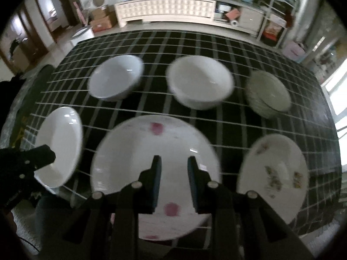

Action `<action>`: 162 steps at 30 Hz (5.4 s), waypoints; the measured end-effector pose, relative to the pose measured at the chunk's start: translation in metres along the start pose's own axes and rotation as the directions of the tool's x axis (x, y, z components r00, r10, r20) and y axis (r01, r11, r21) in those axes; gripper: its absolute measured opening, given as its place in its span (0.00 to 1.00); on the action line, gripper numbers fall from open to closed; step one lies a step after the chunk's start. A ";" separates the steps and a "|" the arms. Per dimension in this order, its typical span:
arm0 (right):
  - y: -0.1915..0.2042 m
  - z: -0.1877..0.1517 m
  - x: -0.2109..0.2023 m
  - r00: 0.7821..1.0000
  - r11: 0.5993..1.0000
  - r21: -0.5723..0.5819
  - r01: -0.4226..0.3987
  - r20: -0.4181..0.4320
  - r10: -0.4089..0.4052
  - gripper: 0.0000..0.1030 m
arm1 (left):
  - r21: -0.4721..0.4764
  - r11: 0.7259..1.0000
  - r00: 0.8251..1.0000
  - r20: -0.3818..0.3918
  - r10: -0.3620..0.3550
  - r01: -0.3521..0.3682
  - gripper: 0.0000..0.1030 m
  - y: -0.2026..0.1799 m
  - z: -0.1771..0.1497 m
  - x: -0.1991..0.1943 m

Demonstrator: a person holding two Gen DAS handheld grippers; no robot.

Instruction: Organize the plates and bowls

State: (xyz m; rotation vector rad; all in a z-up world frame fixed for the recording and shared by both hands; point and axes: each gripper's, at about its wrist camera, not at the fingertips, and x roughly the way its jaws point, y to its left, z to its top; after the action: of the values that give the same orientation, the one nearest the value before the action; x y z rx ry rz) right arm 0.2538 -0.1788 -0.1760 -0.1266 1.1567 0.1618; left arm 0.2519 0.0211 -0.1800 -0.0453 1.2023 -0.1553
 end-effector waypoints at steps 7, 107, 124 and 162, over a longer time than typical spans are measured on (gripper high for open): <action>-0.039 -0.012 0.022 0.998 0.998 0.054 0.008 -0.055 -0.005 0.28 | 0.015 1.000 0.997 -0.071 0.011 -0.010 0.11 -0.020 0.003 0.037; 0.202 0.041 0.099 0.983 0.966 -0.243 -0.084 -0.179 0.041 0.29 | -0.288 0.945 0.987 -0.089 0.134 -0.154 0.11 0.199 -0.046 0.010; 0.173 0.020 0.005 0.998 0.977 -0.206 -0.061 -0.007 0.061 0.38 | -0.268 0.959 0.992 0.057 0.109 -0.090 0.10 0.148 -0.043 -0.060; -0.144 -0.039 -0.078 0.968 0.962 0.169 0.214 0.095 -0.232 0.82 | 0.242 0.966 0.990 0.090 -0.111 0.086 0.44 -0.185 0.050 -0.033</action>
State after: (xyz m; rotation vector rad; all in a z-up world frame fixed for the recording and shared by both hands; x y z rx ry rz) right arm 0.2160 -0.3315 -0.1172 -0.1057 1.0287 -0.1215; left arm 0.2696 -0.1595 -0.1098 0.0960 1.0722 -0.3794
